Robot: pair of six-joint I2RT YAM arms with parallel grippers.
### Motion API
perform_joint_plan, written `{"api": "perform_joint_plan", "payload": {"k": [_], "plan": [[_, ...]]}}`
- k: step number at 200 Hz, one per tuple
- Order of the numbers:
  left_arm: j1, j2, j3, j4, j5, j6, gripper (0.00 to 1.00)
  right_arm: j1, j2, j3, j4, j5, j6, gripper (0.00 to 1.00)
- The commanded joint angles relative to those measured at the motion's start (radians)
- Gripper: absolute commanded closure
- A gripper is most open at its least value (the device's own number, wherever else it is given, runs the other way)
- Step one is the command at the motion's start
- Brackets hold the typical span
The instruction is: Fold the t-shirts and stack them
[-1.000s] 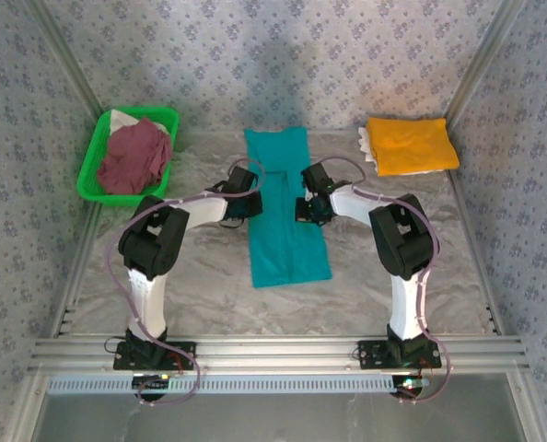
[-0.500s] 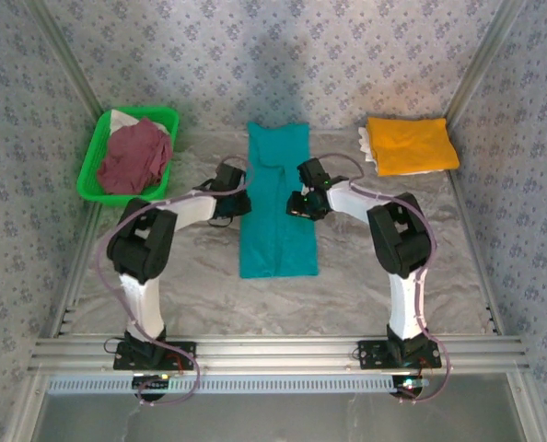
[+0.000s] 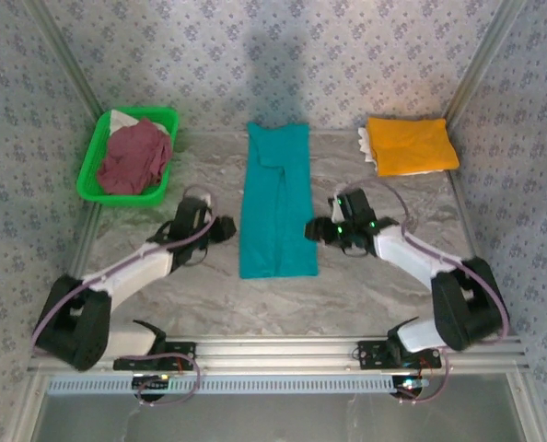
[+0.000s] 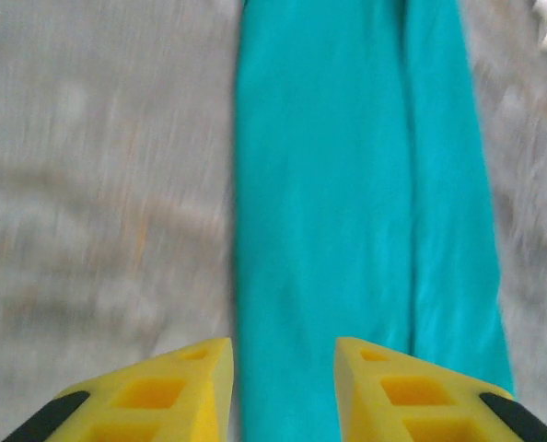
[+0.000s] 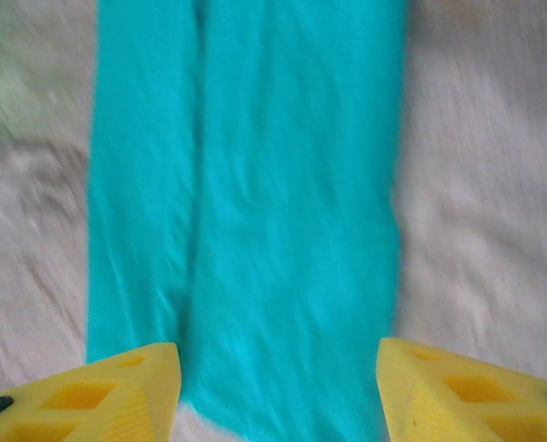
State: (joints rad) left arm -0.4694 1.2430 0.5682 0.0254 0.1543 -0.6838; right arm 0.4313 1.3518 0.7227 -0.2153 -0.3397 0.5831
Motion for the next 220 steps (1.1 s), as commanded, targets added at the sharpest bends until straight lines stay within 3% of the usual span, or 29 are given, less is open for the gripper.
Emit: {"api": "perform_joint_plan", "payload": {"k": [1, 58, 123, 220], "plan": [[0.0, -0.046, -0.085, 0.028, 0.174, -0.051, 0.65, -0.009, -0.078, -0.083, 0.0, -0.071, 0.038, 0.39], [-0.031, 0.016, -0.089, 0.036, 0.229, -0.045, 0.64, -0.02, -0.036, -0.161, 0.088, -0.127, 0.101, 0.41], [-0.09, 0.086, -0.073, -0.021, 0.15, -0.046, 0.66, -0.002, -0.026, -0.189, 0.12, -0.134, 0.121, 0.43], [-0.138, 0.16, -0.072, 0.07, 0.135, -0.079, 0.7, 0.055, 0.077, -0.198, 0.187, -0.119, 0.136, 0.48]]}}
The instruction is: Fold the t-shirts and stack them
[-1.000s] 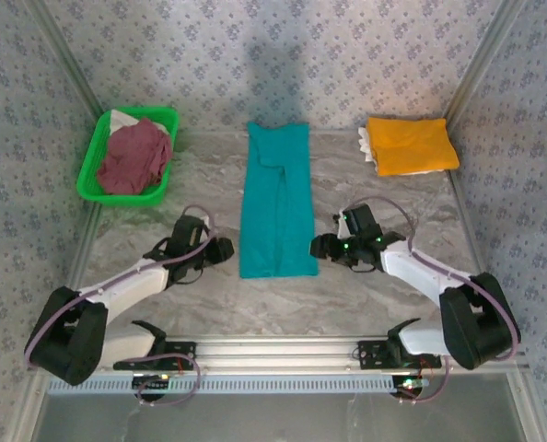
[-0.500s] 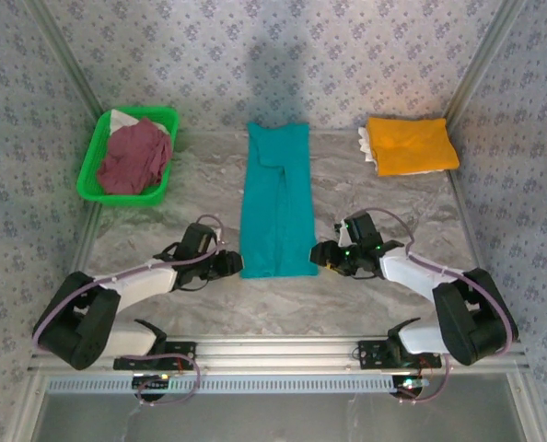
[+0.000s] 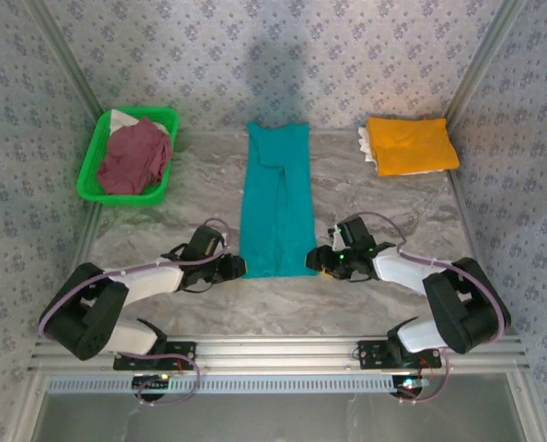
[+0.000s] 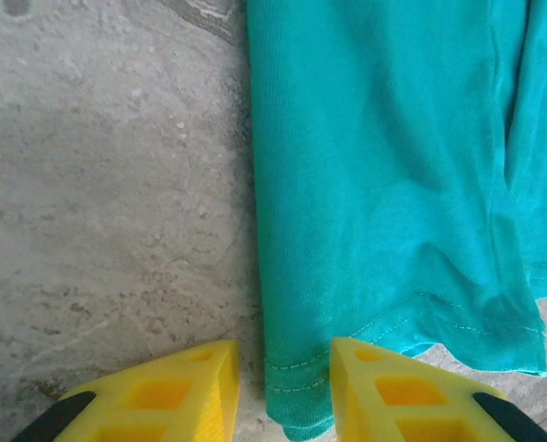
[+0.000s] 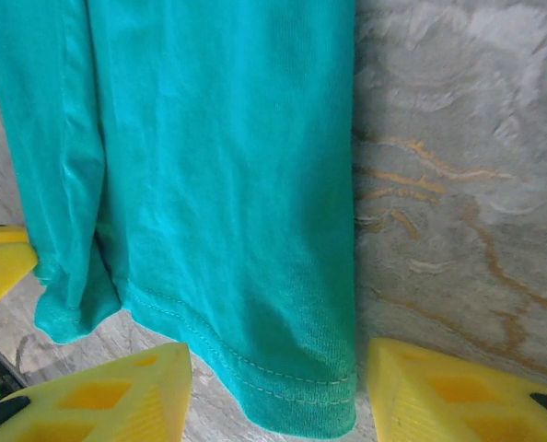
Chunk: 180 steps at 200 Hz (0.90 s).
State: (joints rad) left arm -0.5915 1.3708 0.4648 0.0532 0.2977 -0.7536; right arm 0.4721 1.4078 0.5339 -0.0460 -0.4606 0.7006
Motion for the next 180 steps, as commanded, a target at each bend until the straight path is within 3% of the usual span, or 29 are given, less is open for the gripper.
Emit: {"api": "perform_joint_plan", "payload": {"k": [1, 47, 180], "plan": [[-0.017, 0.032, 0.032, 0.042, -0.009, -0.008, 0.7, 0.015, 0.021, -0.009, 0.018, 0.002, 0.019, 0.48], [-0.016, 0.072, 0.038, 0.059, -0.024, -0.007, 0.77, 0.03, 0.046, -0.005, 0.037, 0.02, 0.026, 0.6], [-0.017, 0.123, 0.097, 0.083, -0.02, -0.006, 0.81, 0.077, 0.106, 0.064, 0.032, 0.016, 0.03, 0.82]]}}
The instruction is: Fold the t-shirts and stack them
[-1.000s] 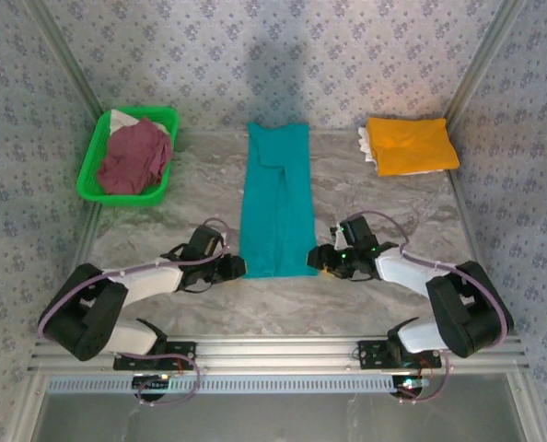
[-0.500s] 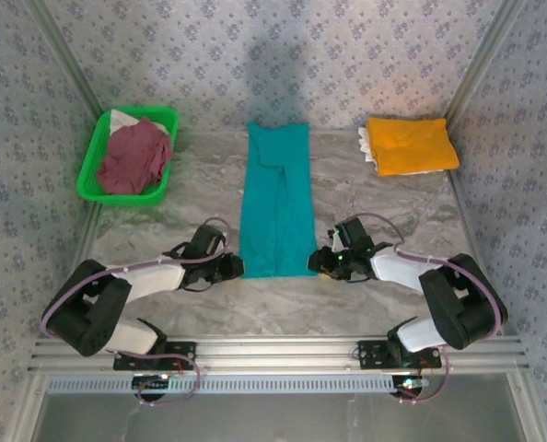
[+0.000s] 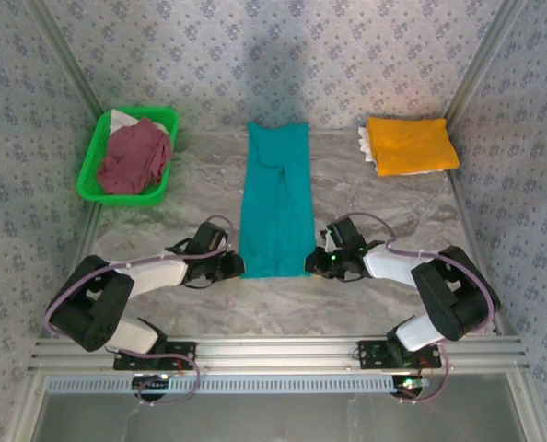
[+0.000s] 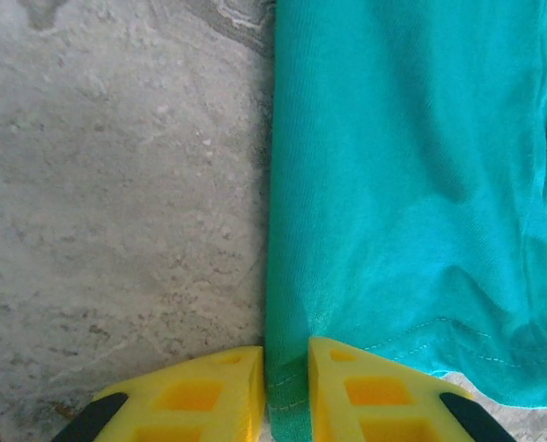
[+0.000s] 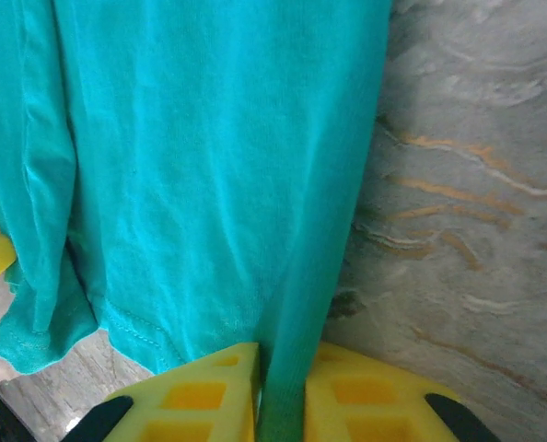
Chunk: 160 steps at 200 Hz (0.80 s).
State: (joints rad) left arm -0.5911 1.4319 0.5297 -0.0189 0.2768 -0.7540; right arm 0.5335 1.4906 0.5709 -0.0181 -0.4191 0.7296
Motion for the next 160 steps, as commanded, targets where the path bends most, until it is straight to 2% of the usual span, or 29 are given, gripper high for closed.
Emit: {"api": "perform_joint_plan", "payload": {"k": [1, 26, 42, 81, 120, 160], "plan": [[-0.019, 0.063, 0.032, 0.157, 0.001, -0.006, 0.81, 0.016, 0.023, 0.027, 0.003, -0.026, 0.001, 0.82], [-0.021, 0.079, 0.045, 0.167, 0.013, -0.006, 0.85, 0.022, 0.037, 0.036, -0.002, -0.028, -0.003, 0.87], [-0.021, 0.084, 0.053, 0.157, 0.016, -0.004, 0.91, 0.025, 0.036, 0.041, -0.01, -0.025, -0.006, 0.91], [-0.022, 0.067, 0.047, 0.141, -0.003, -0.003, 1.0, 0.027, 0.03, 0.056, -0.046, -0.005, -0.021, 0.96], [-0.021, 0.015, 0.038, 0.086, -0.039, -0.009, 1.0, 0.028, -0.013, 0.074, -0.117, 0.03, -0.044, 1.0], [-0.021, -0.108, 0.011, 0.002, -0.08, -0.009, 1.0, 0.029, -0.071, 0.073, -0.152, 0.032, -0.052, 1.0]]}}
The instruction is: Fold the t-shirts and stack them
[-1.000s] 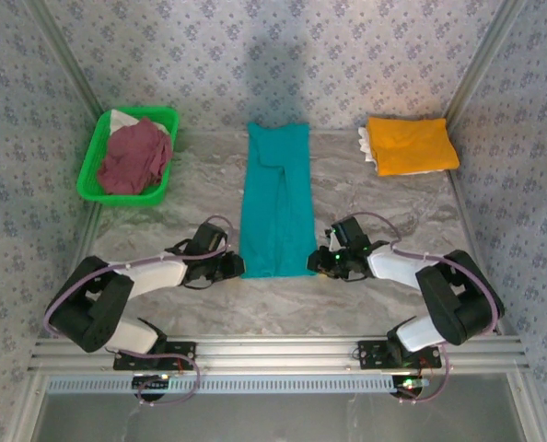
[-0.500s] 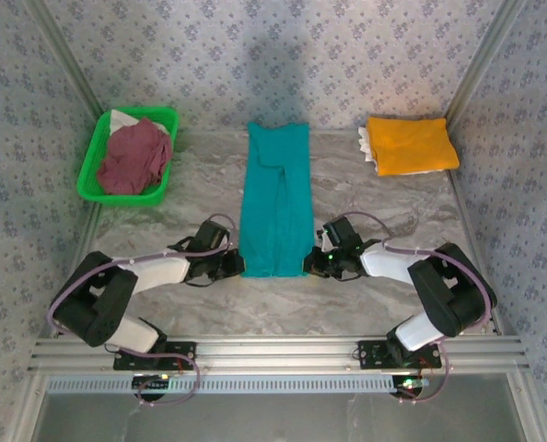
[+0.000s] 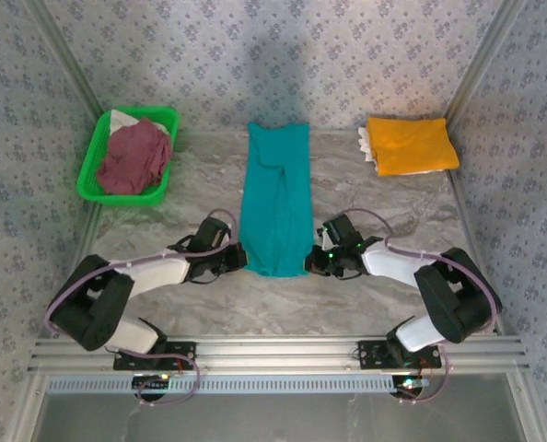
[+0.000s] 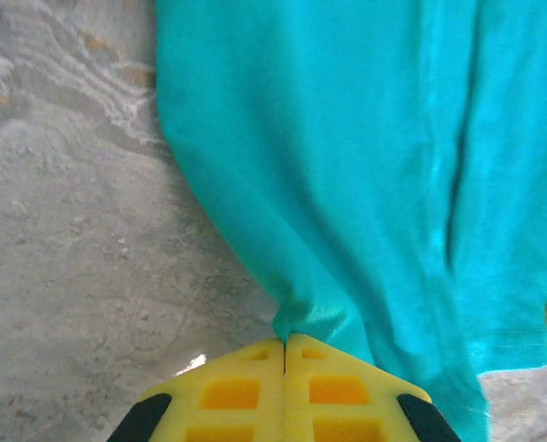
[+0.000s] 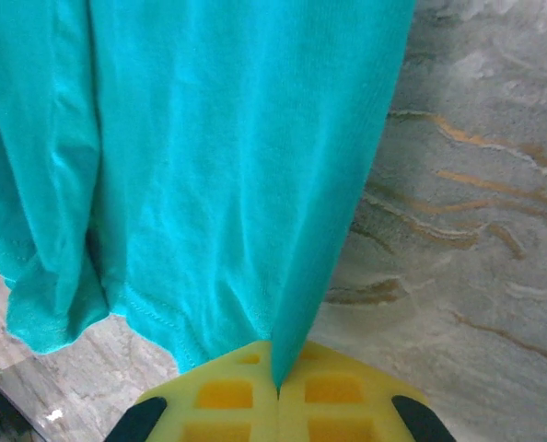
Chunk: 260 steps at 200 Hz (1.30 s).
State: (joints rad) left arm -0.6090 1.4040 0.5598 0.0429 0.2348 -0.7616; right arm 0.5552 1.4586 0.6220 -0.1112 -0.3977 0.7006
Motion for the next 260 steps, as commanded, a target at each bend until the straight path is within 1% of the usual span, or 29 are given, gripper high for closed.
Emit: {"api": "perform_joint_plan", "payload": {"k": [1, 27, 54, 69, 83, 107, 126, 150, 173, 192, 224, 257, 260], "plan": [[-0.003, -0.082, -0.02, -0.063, -0.037, 0.0, 1.0, 0.008, -0.04, 0.022, -0.059, 0.009, -0.023, 1.0], [-0.003, -0.138, -0.059, -0.131, -0.02, 0.022, 1.0, 0.019, -0.051, 0.007, -0.074, 0.002, -0.018, 1.0], [-0.006, -0.208, -0.115, -0.196, -0.011, -0.001, 1.0, 0.042, -0.087, -0.038, -0.082, 0.005, 0.004, 1.0], [-0.024, -0.259, -0.141, -0.227, -0.017, -0.024, 1.0, 0.066, -0.114, -0.06, -0.094, 0.009, 0.02, 1.0], [-0.068, -0.312, -0.152, -0.267, -0.048, -0.044, 1.0, 0.096, -0.143, -0.084, -0.108, 0.016, 0.04, 1.0], [-0.137, -0.39, -0.121, -0.376, -0.109, -0.062, 1.0, 0.126, -0.204, -0.122, -0.13, 0.016, 0.082, 1.0], [-0.146, -0.452, -0.102, -0.415, -0.144, -0.074, 1.0, 0.13, -0.263, -0.133, -0.14, 0.024, 0.109, 1.0], [-0.146, -0.499, -0.077, -0.457, -0.173, -0.071, 1.0, 0.128, -0.3, -0.092, -0.191, 0.035, 0.105, 1.0], [-0.138, -0.477, -0.009, -0.501, -0.193, -0.036, 1.0, 0.107, -0.3, -0.052, -0.218, 0.034, 0.093, 1.0], [-0.112, -0.418, 0.053, -0.479, -0.179, 0.013, 1.0, 0.069, -0.27, -0.004, -0.242, 0.027, 0.056, 1.0], [-0.026, -0.266, 0.16, -0.429, -0.112, 0.097, 1.0, 0.003, -0.155, 0.127, -0.292, 0.026, -0.019, 1.0], [0.057, -0.14, 0.257, -0.404, -0.091, 0.169, 1.0, -0.048, -0.003, 0.296, -0.347, 0.034, -0.063, 1.0], [0.064, -0.127, 0.268, -0.401, -0.084, 0.177, 1.0, -0.052, 0.011, 0.309, -0.346, 0.037, -0.094, 1.0]]}}
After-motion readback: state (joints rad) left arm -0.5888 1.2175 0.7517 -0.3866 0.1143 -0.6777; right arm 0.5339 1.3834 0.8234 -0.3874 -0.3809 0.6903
